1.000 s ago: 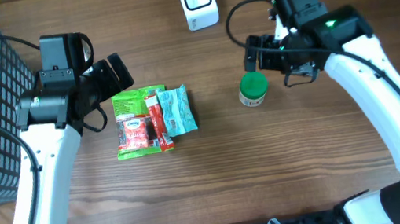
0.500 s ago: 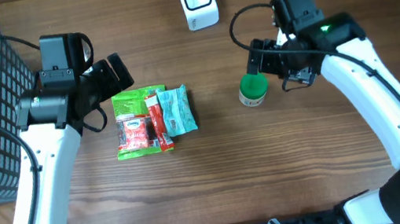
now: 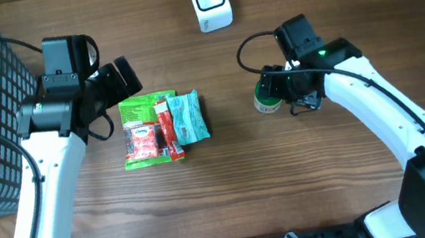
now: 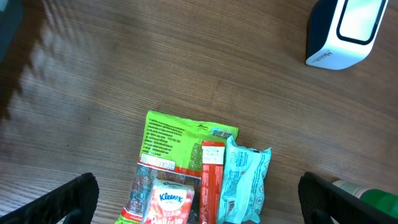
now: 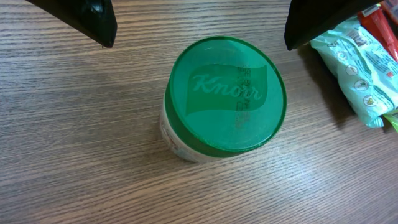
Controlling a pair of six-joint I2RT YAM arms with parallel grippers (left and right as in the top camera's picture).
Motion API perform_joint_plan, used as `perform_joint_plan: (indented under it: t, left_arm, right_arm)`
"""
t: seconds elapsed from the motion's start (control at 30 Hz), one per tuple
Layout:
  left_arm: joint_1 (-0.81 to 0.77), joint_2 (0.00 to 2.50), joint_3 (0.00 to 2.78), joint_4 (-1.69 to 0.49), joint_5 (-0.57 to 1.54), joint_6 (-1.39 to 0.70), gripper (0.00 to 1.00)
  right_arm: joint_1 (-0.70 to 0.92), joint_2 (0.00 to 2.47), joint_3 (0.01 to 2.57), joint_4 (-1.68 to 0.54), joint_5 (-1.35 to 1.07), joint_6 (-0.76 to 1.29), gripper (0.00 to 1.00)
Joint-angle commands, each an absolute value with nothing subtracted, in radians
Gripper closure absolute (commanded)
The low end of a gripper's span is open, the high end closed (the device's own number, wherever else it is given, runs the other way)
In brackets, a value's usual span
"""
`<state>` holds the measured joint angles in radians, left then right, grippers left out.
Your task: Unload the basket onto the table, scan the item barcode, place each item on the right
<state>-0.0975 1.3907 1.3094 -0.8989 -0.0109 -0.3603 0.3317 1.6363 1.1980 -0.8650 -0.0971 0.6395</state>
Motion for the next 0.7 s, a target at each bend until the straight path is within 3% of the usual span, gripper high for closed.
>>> perform_joint_plan:
  t: [0.0, 0.23, 0.47, 0.53, 0.6, 0.67]
  left_arm:
    - [-0.091, 1.386, 1.317, -0.900, -0.024, -0.348, 0.00]
    - [-0.091, 1.386, 1.317, -0.900, -0.024, -0.348, 0.00]
    - [-0.091, 1.386, 1.317, -0.900, -0.024, -0.348, 0.00]
    - [-0.091, 1.386, 1.317, -0.900, -0.024, -0.348, 0.00]
    - [-0.091, 1.386, 1.317, -0.900, -0.024, -0.348, 0.00]
    - [-0.091, 1.386, 1.317, -0.900, -0.024, -0.348, 0.00]
  right_arm:
    - [0.334, 1.620, 1.208, -0.866, -0.071, 0.623, 0.14]
    - [0.334, 1.480, 1.288, -0.888, -0.067, 0.538, 0.12]
    - [0.334, 1.413, 1.544, -0.994, -0.066, 0.417, 0.11]
    - [0.334, 1.409, 1.619, -1.029, -0.059, 0.420, 0.15]
    - [0.336, 1.391, 1.650, -1.050, -0.010, 0.452, 0.26]
    - [0.353, 1.355, 1.643, -1.059, 0.105, 0.532, 0.29]
